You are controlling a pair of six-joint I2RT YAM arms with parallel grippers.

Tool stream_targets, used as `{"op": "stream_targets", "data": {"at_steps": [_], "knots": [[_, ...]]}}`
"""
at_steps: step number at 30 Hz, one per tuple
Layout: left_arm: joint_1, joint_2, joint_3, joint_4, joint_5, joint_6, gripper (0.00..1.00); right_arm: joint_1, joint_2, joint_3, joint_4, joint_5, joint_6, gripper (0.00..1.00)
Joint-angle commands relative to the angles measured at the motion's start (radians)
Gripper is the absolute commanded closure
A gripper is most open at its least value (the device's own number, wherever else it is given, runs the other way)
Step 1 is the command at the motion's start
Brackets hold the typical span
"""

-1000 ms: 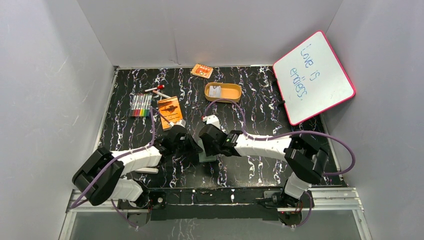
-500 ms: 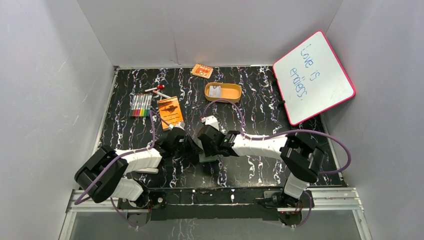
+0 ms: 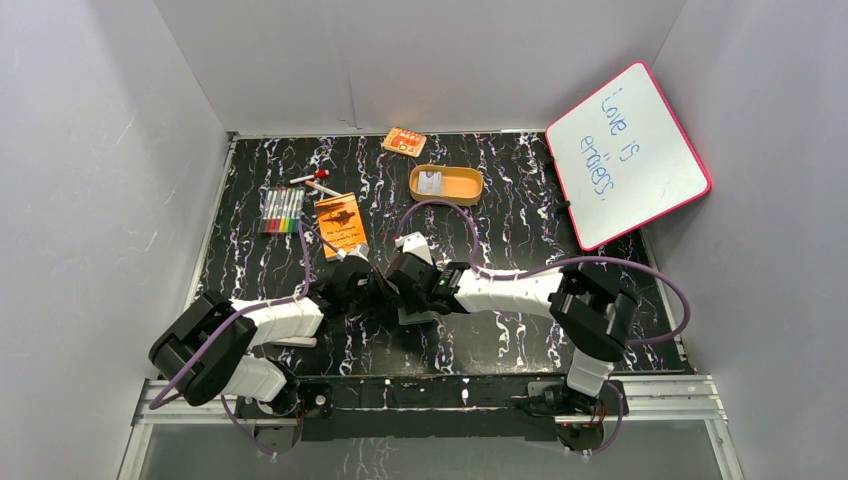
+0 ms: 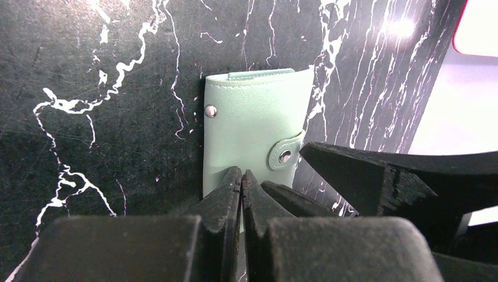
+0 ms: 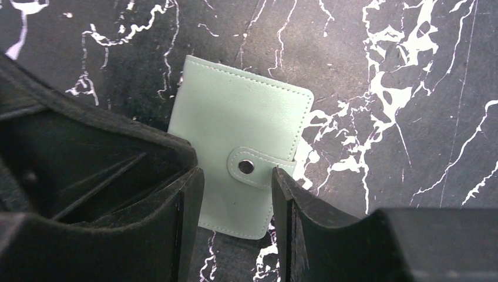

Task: Put the credit cards into the card holder
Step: Open the card holder at the center of the board.

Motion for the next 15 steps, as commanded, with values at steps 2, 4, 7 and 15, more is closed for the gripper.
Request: {"op": "stream_targets", "data": {"at_steps": [2,4,7,15], "knots": [[0.003,0.020,-0.028,-0.037,-0.011,0.005,1.00,0.004,0.041,0.052,-0.022,0.064,-0.006,0.46],[0.003,0.018,-0.030,-0.037,-0.011,0.005,1.00,0.003,0.052,0.059,-0.035,0.083,-0.007,0.46],[0.003,0.019,-0.032,-0.038,-0.011,0.006,1.00,0.003,0.068,0.069,-0.054,0.109,-0.006,0.46],[0.004,0.026,-0.037,-0.027,-0.008,0.000,1.00,0.004,0.083,0.057,-0.073,0.158,-0.012,0.52]]}}
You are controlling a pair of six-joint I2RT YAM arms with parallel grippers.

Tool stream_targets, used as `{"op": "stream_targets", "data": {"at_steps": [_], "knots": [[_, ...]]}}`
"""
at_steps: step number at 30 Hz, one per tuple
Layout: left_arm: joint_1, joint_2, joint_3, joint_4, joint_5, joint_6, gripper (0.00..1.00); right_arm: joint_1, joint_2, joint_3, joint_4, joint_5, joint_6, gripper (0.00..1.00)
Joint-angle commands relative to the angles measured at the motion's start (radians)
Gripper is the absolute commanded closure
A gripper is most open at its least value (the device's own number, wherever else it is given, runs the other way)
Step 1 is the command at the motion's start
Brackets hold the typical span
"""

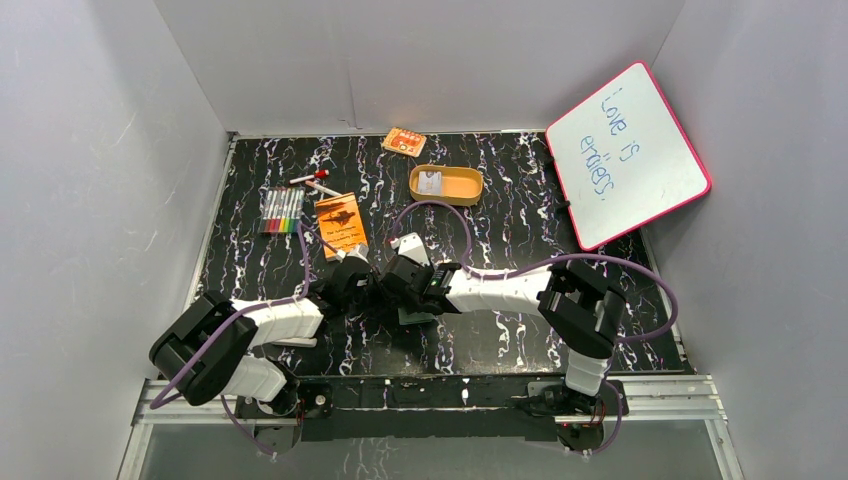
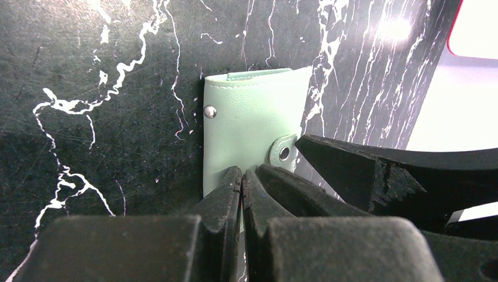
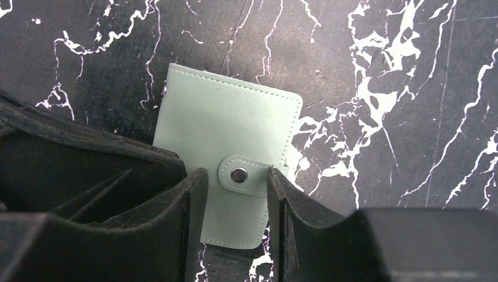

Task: Put the credit cards into the card holder
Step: Open the card holder at the center of the board.

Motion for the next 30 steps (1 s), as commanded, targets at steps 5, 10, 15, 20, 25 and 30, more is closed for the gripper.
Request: {"op": "stream_targets", "data": {"at_steps": [5,10,15,20,25,30], "knots": [[0.001,0.031,-0.027,-0.045,-0.008,0.007,1.00,-0.006,0.018,0.001,-0.030,0.098,-0.007,0.61],[0.001,0.038,-0.026,-0.043,-0.008,0.005,1.00,-0.007,0.016,-0.002,-0.032,0.107,-0.012,0.67],[0.001,0.041,-0.026,-0.043,-0.009,0.004,1.00,-0.007,0.007,-0.005,-0.035,0.111,-0.015,0.75],[0.001,0.044,-0.026,-0.044,-0.012,0.003,1.00,-0.007,-0.006,-0.009,-0.038,0.113,-0.015,0.82],[0.002,0.045,-0.023,-0.053,-0.017,0.004,1.00,-0.007,-0.026,-0.017,-0.040,0.107,-0.009,0.88],[0.002,0.047,-0.021,-0.055,-0.021,0.004,1.00,-0.007,-0.068,-0.024,-0.052,0.098,0.010,0.96]]}}
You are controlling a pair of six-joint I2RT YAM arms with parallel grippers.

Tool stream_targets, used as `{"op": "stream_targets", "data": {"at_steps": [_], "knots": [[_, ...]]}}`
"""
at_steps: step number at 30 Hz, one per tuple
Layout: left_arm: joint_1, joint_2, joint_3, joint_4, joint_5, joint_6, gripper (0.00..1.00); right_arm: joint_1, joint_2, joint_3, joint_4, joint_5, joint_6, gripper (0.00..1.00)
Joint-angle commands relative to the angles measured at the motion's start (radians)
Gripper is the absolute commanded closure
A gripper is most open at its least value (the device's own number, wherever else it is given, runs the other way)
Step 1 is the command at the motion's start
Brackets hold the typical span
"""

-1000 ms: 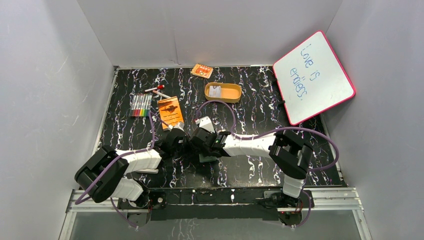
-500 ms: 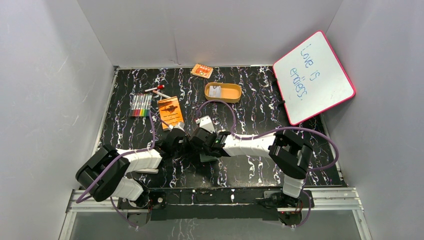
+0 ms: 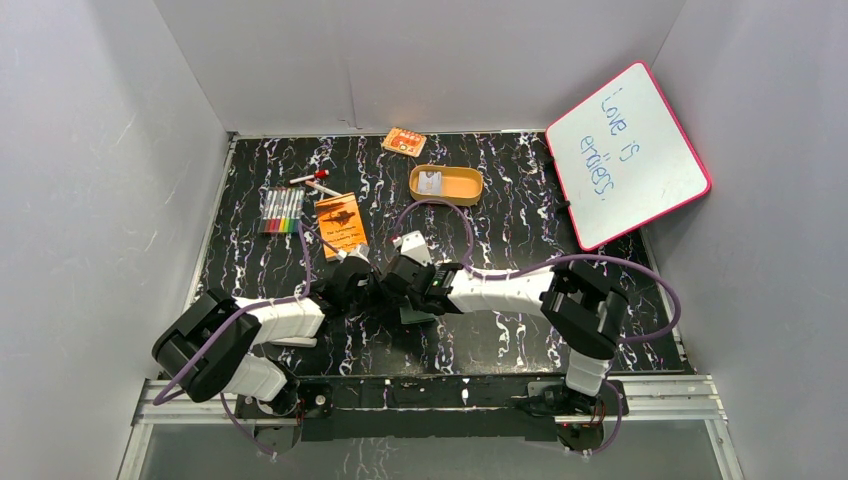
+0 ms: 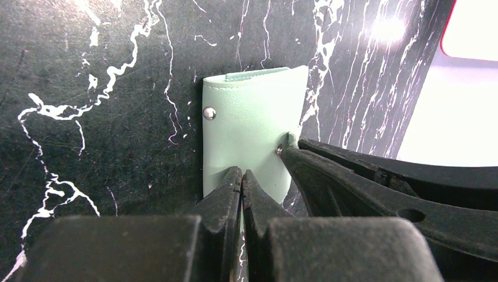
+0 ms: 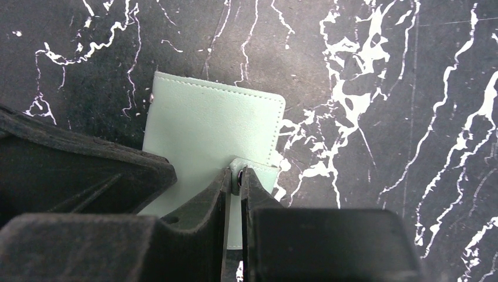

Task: Put the credit cards into the card holder
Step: Open the card holder at the center of the board.

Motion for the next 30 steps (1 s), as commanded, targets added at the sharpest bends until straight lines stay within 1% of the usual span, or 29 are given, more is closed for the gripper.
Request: {"op": "stream_targets", "data": {"at_steps": [1,6,10,15,16,17,20,23,26,28,30], "knots": [[0.001,0.027,-0.020,-0.083,-0.029,0.018,1.00,-0.007,-0.076,-0.018,-0.054,0.036,0.018,0.97],[0.002,0.027,-0.017,-0.085,-0.029,0.019,1.00,-0.009,-0.146,-0.049,-0.055,0.006,0.050,0.98],[0.002,0.026,-0.012,-0.085,-0.020,0.029,1.00,-0.042,-0.205,-0.105,-0.034,-0.066,0.087,1.00],[0.001,-0.036,0.004,-0.082,0.016,0.088,1.00,-0.083,-0.350,-0.216,0.047,-0.137,0.114,1.00],[0.002,-0.059,0.004,-0.086,0.017,0.097,0.95,-0.085,-0.382,-0.228,0.061,-0.142,0.108,1.00],[0.002,-0.081,0.004,-0.091,0.017,0.104,0.88,-0.085,-0.411,-0.235,0.069,-0.147,0.103,1.00],[0.001,-0.146,0.011,-0.121,0.009,0.119,0.61,-0.086,-0.476,-0.234,0.071,-0.158,0.087,1.00],[0.001,-0.181,0.023,-0.143,0.014,0.140,0.42,-0.086,-0.511,-0.237,0.081,-0.188,0.071,1.00],[0.000,-0.184,0.033,-0.147,0.035,0.153,0.29,-0.085,-0.506,-0.240,0.105,-0.238,0.063,1.00],[0.001,-0.178,0.035,-0.133,0.057,0.158,0.23,-0.085,-0.494,-0.243,0.118,-0.257,0.070,1.00],[0.000,-0.171,0.032,-0.109,0.081,0.157,0.20,-0.085,-0.489,-0.255,0.151,-0.279,0.076,1.00]]}}
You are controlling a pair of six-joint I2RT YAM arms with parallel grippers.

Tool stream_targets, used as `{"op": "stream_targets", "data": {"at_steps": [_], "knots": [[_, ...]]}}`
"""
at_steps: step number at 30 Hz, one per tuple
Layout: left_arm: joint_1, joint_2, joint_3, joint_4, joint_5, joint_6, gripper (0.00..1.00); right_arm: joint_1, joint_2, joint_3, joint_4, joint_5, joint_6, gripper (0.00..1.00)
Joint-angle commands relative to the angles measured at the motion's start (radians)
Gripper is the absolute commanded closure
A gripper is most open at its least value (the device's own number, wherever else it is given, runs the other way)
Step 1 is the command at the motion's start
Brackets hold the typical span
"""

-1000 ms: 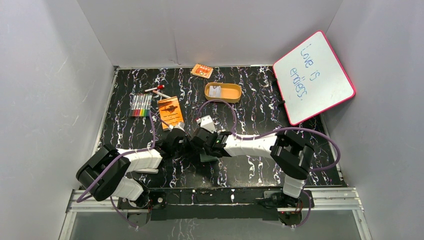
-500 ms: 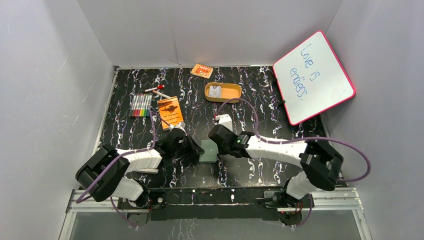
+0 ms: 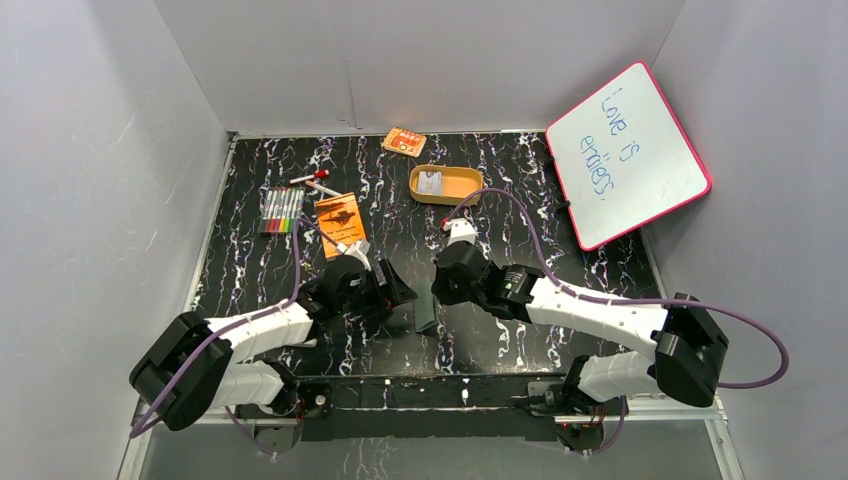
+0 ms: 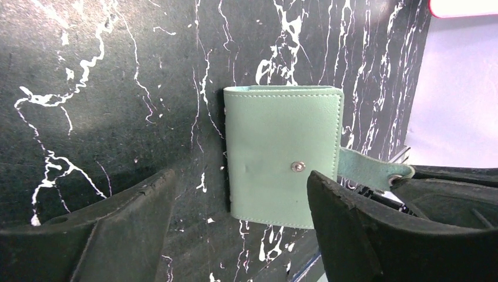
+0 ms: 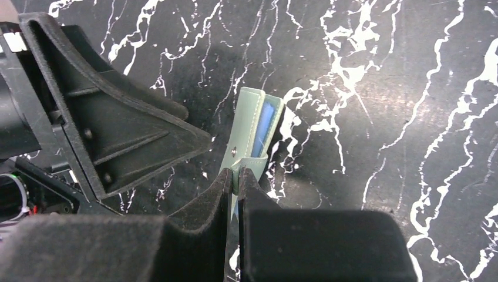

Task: Put the credit cards into the card holder
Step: Open the card holder at the center of the board.

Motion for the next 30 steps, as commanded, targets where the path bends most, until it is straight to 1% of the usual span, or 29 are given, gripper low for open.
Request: {"op": "stream_targets", "data": {"at_steps": [1,3,8,15,19,22,27,30], "knots": [[0.000,0.000,0.024,0.023,0.062,0.023,0.19,0.000,0.006,-0.018,0.106,-0.072,0.003,1.00],[0.000,0.009,0.018,0.045,0.081,0.012,0.19,0.001,0.007,-0.036,0.148,-0.093,0.012,1.00],[0.000,-0.003,0.000,0.097,0.118,-0.013,0.16,0.001,0.012,-0.038,0.187,-0.129,0.020,1.00],[0.000,-0.029,0.010,0.062,0.106,0.004,0.15,0.000,0.007,-0.042,0.206,-0.139,0.027,1.00],[0.000,0.012,0.039,0.011,0.094,0.025,0.18,0.000,-0.019,-0.051,0.238,-0.153,0.027,1.00],[0.001,0.027,0.046,0.010,0.095,0.026,0.22,0.000,-0.034,-0.053,0.251,-0.161,0.024,1.00],[0.000,0.025,0.059,-0.003,0.087,0.033,0.25,0.001,-0.060,-0.055,0.263,-0.172,0.018,1.00],[0.000,0.023,0.067,-0.018,0.080,0.038,0.30,0.000,-0.070,-0.057,0.265,-0.173,0.019,1.00]]}}
